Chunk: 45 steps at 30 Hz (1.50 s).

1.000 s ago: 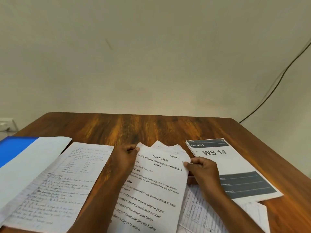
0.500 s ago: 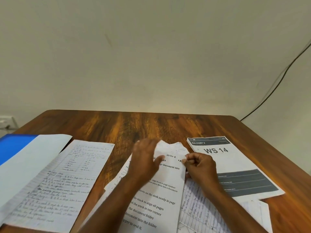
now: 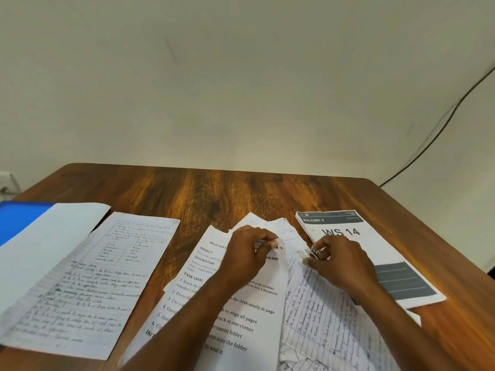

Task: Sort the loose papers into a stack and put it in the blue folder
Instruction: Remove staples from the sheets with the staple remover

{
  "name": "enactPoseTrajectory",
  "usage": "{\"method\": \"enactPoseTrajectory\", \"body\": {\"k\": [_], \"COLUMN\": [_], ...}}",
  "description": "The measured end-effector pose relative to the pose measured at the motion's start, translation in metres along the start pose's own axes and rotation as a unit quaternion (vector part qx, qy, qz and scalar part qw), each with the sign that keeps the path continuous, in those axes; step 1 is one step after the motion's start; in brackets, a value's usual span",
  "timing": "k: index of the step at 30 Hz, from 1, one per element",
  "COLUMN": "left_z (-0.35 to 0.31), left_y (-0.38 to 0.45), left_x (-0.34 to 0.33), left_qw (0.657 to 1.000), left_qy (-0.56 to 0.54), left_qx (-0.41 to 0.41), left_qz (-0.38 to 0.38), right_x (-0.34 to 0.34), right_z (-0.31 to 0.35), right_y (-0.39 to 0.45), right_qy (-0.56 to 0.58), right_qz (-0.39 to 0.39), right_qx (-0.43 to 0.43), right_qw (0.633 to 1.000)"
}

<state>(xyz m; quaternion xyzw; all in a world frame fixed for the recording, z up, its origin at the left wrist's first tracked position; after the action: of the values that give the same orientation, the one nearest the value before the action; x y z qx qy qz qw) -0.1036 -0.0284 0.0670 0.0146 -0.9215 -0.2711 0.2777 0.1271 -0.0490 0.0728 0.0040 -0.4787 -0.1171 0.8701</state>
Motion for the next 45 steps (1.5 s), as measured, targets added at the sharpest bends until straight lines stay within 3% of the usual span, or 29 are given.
{"method": "enactPoseTrajectory", "body": {"k": [11,16,20,22,29,35,45], "left_z": [-0.002,-0.001,0.002,0.005,0.006,0.005,0.005], "left_y": [0.000,0.000,0.001,0.002,0.002,0.001,0.000], "left_x": [-0.003,-0.004,-0.007,-0.008,-0.010,-0.010,-0.009], "left_qw": [1.000,1.000,1.000,1.000,1.000,1.000,1.000], "left_qy": [-0.003,-0.009,0.002,0.010,0.015,0.016,0.018], "left_qx": [-0.006,-0.014,-0.004,0.002,-0.013,-0.023,-0.023], "left_qz": [0.010,0.013,0.013,0.012,0.013,0.011,0.001], "right_x": [-0.004,-0.007,-0.009,-0.006,0.027,-0.009,-0.020], "right_z": [-0.021,-0.004,0.019,0.026,0.051,0.045,0.035], "right_y": [0.009,0.010,-0.005,-0.009,-0.022,-0.019,-0.009], "right_qy": [-0.028,0.101,0.277,0.304,0.166,0.096,0.137], "right_qz": [-0.013,-0.004,0.067,0.071,-0.045,0.107,0.136], "right_qx": [-0.066,0.022,0.086,0.116,0.227,0.198,0.156], "right_qw": [0.997,0.995,0.955,0.943,0.959,0.970,0.969]}}
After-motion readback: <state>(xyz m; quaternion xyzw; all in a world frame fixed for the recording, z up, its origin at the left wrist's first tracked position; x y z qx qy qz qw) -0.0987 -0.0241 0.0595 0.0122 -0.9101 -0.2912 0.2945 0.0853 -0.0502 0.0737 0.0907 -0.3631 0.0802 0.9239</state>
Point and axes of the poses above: each hand's wrist, its own y-axis towards the middle knuckle, its own x-axis out of the back of the hand, z = x × y, the point moved 10 cm from there along y, towards the middle knuckle, and after that the axes turned 8 degrees about y, right-handed, at the moved point
